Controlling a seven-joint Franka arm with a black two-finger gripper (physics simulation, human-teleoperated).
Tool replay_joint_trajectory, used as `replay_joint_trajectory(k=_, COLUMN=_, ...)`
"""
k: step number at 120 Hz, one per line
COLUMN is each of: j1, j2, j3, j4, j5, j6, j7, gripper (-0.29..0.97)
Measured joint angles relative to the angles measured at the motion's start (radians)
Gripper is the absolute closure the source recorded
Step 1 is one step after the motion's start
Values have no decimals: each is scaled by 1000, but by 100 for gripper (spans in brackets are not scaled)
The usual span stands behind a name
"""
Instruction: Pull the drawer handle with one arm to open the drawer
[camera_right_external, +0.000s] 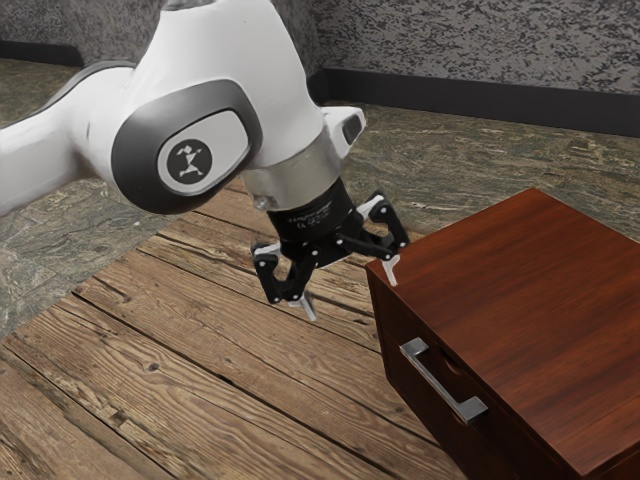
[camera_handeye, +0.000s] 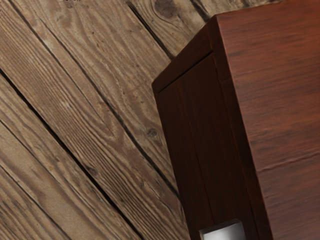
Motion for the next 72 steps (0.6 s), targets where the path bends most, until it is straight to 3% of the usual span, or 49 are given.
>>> replay_joint_trajectory(k=32, j1=1, j2=-85, j3=-44, j4=-164, j5=-19, j6=229, j7=-105, gripper=0)
replay_joint_trajectory(k=72, j1=2, j2=-135, j3=-95, j4=-297, j5=-57, j6=395, j7=-186, gripper=11)
